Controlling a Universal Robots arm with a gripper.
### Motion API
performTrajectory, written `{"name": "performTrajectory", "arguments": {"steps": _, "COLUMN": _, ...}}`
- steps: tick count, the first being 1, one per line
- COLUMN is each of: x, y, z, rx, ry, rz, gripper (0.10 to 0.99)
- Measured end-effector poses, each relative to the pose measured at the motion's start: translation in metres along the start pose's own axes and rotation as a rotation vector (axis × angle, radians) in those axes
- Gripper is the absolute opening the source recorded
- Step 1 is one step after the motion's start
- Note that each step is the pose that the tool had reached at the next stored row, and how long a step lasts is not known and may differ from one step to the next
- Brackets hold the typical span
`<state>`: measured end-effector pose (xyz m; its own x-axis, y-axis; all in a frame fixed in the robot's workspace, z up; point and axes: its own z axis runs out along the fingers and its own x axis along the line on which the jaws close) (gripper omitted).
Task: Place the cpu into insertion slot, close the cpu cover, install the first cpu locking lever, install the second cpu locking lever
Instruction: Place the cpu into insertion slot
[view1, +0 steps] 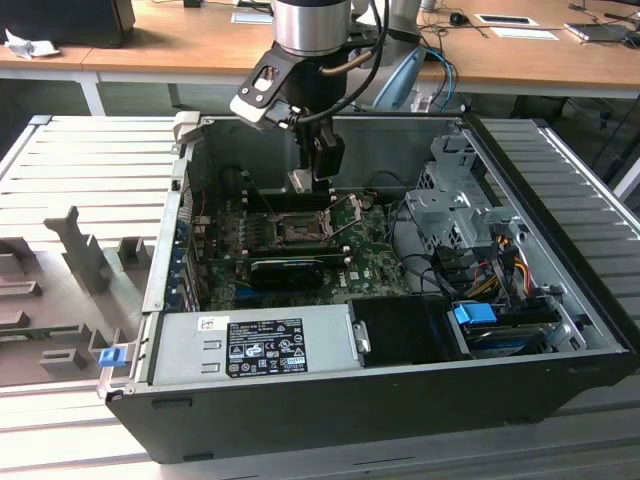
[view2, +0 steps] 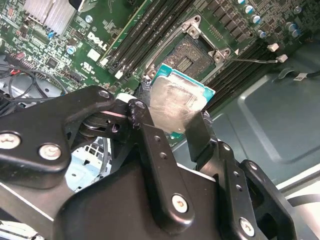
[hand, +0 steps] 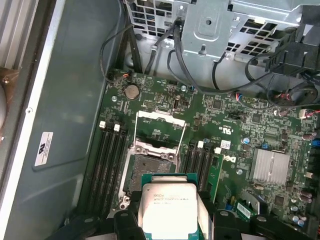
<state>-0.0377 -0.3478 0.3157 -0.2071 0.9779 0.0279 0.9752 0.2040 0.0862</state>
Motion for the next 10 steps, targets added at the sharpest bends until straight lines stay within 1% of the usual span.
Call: {"name": "performTrajectory", "arguments": {"steps": 10, "x": -0.0001, "y": -0.0003, "z": 0.0036, "rx": 0.0, "ry": -0.0009, "rz": 0.009, "gripper": 0.525}}
